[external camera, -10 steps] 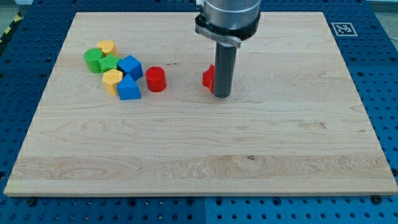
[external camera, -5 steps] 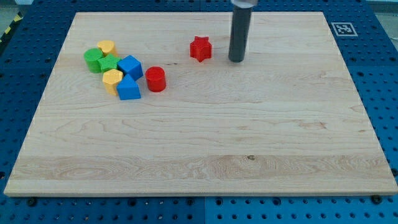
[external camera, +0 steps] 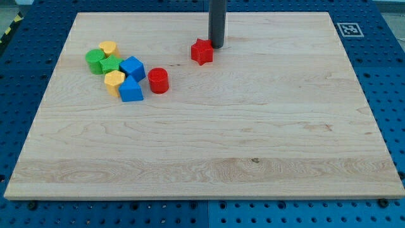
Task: Push the red star towards the red circle
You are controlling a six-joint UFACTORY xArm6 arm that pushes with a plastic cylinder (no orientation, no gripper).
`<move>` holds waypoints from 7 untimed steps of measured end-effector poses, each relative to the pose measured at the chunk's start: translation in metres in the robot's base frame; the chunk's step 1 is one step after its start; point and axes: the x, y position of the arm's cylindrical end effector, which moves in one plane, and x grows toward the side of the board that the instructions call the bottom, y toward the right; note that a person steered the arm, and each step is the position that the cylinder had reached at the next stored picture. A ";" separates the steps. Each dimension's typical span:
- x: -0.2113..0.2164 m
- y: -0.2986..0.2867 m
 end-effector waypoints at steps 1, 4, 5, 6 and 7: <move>0.012 0.000; 0.031 -0.047; 0.041 -0.068; 0.041 -0.056; 0.050 -0.015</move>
